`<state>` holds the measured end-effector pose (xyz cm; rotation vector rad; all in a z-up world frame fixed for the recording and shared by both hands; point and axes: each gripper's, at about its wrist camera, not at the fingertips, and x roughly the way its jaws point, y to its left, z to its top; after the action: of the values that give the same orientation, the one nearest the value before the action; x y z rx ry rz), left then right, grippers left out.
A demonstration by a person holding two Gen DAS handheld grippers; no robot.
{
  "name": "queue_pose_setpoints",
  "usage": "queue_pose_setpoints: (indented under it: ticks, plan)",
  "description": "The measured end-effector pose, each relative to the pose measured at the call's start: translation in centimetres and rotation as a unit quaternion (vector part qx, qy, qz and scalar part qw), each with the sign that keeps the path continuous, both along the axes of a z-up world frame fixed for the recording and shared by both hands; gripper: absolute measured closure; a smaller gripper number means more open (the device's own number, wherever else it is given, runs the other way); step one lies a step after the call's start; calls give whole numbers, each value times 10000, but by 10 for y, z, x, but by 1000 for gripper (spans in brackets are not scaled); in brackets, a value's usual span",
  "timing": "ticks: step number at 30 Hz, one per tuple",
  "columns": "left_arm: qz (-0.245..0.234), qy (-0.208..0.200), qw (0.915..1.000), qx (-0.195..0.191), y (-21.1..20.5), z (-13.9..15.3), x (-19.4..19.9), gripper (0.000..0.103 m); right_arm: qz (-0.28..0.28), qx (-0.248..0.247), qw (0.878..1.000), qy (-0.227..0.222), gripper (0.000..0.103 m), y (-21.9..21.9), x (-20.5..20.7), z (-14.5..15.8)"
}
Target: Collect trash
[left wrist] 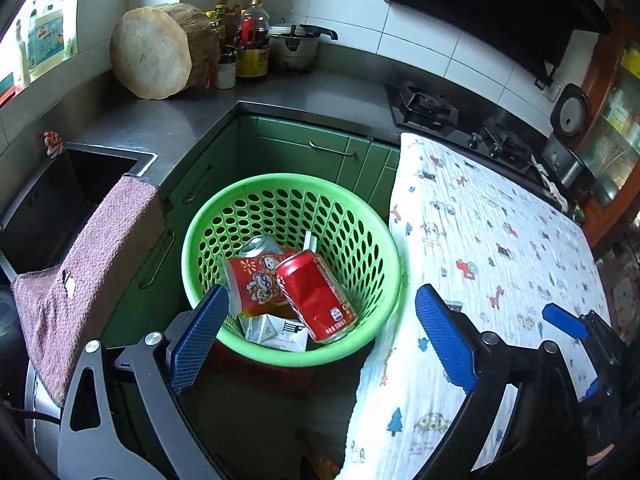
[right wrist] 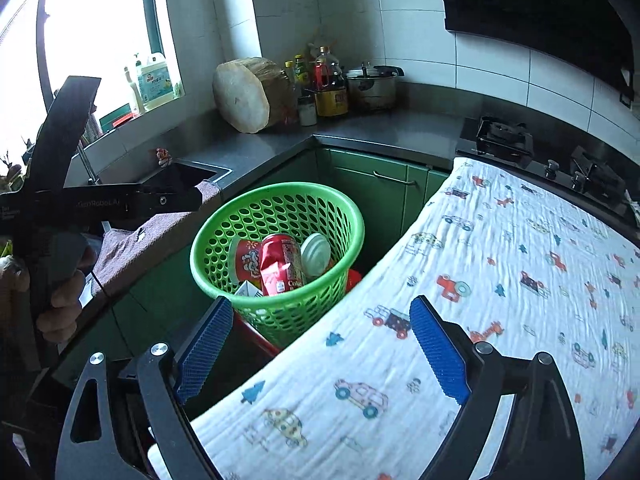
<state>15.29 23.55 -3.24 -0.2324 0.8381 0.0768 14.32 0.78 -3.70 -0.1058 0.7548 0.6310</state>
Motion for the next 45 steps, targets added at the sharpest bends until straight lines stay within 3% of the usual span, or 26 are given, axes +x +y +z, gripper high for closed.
queue_pose_setpoints:
  ticks: [14,25,45]
  plan:
    - [-143,-15,9992,373,-93,8,-60,7,-387,-195,9991,30,14,-94,-76,-3]
    - [-289,-92,9978,596,-145,10,-89,6,-901,-188,9957,71,13,-147,-103,-4]
    - [-444,-182,9959,770,-180,13,-116,6,-1587,-239,9870,4,12,-188,-131,6]
